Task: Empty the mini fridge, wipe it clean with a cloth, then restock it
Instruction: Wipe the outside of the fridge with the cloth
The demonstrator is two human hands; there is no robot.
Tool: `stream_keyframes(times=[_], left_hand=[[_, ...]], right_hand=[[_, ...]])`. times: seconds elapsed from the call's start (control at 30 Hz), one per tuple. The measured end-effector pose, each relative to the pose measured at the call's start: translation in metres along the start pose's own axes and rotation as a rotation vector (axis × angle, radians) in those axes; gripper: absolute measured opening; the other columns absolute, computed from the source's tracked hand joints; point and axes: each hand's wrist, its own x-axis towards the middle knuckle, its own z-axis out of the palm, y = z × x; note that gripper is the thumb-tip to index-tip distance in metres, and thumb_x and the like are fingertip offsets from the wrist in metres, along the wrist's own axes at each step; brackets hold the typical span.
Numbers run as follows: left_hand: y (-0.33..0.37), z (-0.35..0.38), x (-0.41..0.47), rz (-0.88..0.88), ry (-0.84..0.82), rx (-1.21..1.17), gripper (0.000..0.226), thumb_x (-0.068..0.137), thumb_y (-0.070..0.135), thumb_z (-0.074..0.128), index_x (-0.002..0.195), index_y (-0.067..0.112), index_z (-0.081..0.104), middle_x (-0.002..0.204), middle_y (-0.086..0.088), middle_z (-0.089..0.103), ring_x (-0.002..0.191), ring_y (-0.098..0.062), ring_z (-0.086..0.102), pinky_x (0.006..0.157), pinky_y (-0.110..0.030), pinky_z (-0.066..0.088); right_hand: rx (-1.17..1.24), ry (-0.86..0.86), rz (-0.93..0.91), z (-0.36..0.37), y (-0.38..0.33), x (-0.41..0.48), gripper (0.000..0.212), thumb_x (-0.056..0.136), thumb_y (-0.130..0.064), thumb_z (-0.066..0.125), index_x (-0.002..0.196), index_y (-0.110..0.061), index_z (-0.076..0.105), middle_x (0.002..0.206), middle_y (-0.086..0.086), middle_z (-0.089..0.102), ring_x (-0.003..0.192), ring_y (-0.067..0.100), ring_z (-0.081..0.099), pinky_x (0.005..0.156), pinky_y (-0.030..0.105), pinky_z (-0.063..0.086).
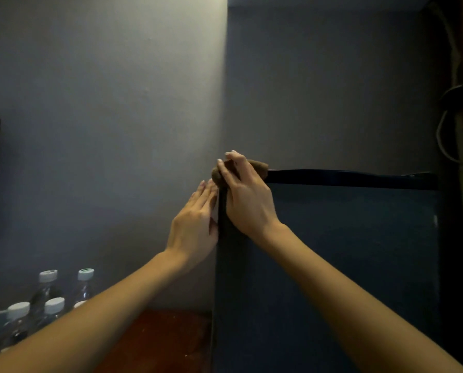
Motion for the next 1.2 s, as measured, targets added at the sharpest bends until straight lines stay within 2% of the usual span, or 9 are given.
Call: stream_keyframes(times=[0.07, 0.17, 0.27, 0.37, 0.53, 0.67, 0.87, 1.0, 1.2], left_hand=[[-0.001, 0.001, -0.005, -0.018, 0.001, -0.023, 0.071, 0.083, -0.006, 0.053, 0.149, 0.006, 0.028, 0.156, -0.003, 0.025, 0.145, -0.013, 0.014, 0.114, -0.033, 0.03], [0.006, -0.001, 0.001, 0.018, 0.014, -0.061, 0.075, 0.083, -0.007, 0.049, 0.151, 0.008, 0.022, 0.159, 0.003, 0.016, 0.147, -0.009, 0.011, 0.114, -0.022, 0.024], [0.016, -0.004, 0.016, 0.096, 0.023, -0.065, 0.071, 0.083, 0.001, 0.04, 0.152, 0.008, 0.021, 0.159, 0.002, 0.015, 0.147, -0.008, 0.012, 0.113, -0.017, 0.02], [0.026, 0.003, 0.026, 0.033, 0.034, -0.059, 0.077, 0.084, -0.003, 0.048, 0.153, 0.008, 0.015, 0.161, 0.001, 0.008, 0.148, -0.01, 0.007, 0.112, -0.018, 0.02], [0.033, 0.014, 0.02, -0.047, 0.056, -0.061, 0.076, 0.086, -0.004, 0.052, 0.152, 0.002, 0.015, 0.161, -0.007, 0.005, 0.148, -0.014, 0.003, 0.115, -0.021, 0.013], [0.036, 0.02, 0.018, -0.009, 0.072, 0.013, 0.065, 0.092, 0.013, 0.042, 0.151, 0.0, 0.017, 0.161, -0.009, 0.007, 0.148, -0.016, 0.005, 0.119, -0.028, 0.015], [0.035, 0.027, 0.019, -0.005, 0.103, 0.094, 0.067, 0.095, 0.037, 0.027, 0.151, 0.001, 0.019, 0.16, -0.01, 0.01, 0.148, -0.016, 0.007, 0.12, -0.027, 0.009], [0.039, 0.032, 0.018, -0.02, 0.116, 0.129, 0.068, 0.096, 0.04, 0.027, 0.152, 0.002, 0.017, 0.161, -0.011, 0.008, 0.149, -0.019, 0.006, 0.121, -0.032, 0.012], [0.036, 0.037, 0.016, -0.022, 0.068, 0.226, 0.083, 0.094, 0.056, 0.027, 0.153, 0.001, 0.005, 0.162, -0.013, -0.001, 0.15, -0.023, -0.001, 0.121, -0.038, 0.015]], right_hand=[[-0.013, -0.013, -0.096, -0.008, 0.009, -0.009, 0.04, 0.096, -0.022, 0.044, 0.129, -0.005, 0.059, 0.137, 0.009, 0.051, 0.132, 0.026, 0.046, 0.099, 0.036, 0.047], [-0.129, 0.059, -0.169, -0.02, 0.037, -0.022, 0.032, 0.097, -0.022, 0.053, 0.122, -0.007, 0.065, 0.128, 0.007, 0.06, 0.125, 0.024, 0.053, 0.099, 0.034, 0.048], [-0.23, 0.133, -0.062, -0.033, 0.061, -0.021, 0.029, 0.097, -0.024, 0.056, 0.121, -0.014, 0.067, 0.119, 0.003, 0.065, 0.108, 0.024, 0.062, 0.087, 0.035, 0.051], [-0.159, 0.181, 0.07, -0.025, 0.049, -0.007, 0.027, 0.094, -0.022, 0.059, 0.119, -0.017, 0.067, 0.109, 0.001, 0.067, 0.095, 0.023, 0.064, 0.079, 0.035, 0.05], [-0.026, 0.076, -0.069, -0.004, 0.037, -0.007, 0.039, 0.09, -0.007, 0.061, 0.129, -0.006, 0.06, 0.132, 0.009, 0.06, 0.129, 0.025, 0.052, 0.104, 0.035, 0.046], [-0.095, -0.03, -0.186, -0.038, 0.076, -0.035, 0.044, 0.095, -0.006, 0.051, 0.139, -0.008, 0.051, 0.147, 0.006, 0.046, 0.141, 0.019, 0.036, 0.114, 0.032, 0.034], [-0.144, 0.162, 0.172, -0.095, 0.147, -0.085, 0.049, 0.094, 0.0, 0.056, 0.142, -0.01, 0.048, 0.149, 0.004, 0.043, 0.14, 0.016, 0.036, 0.112, 0.039, 0.038], [-0.165, 0.224, 0.293, -0.083, 0.129, -0.079, 0.051, 0.094, 0.005, 0.055, 0.142, -0.007, 0.046, 0.15, 0.006, 0.042, 0.143, 0.017, 0.032, 0.116, 0.027, 0.027], [-0.179, 0.03, -0.006, -0.066, 0.105, -0.055, 0.05, 0.094, 0.001, 0.055, 0.142, -0.007, 0.046, 0.15, 0.007, 0.041, 0.142, 0.02, 0.032, 0.114, 0.033, 0.034]])
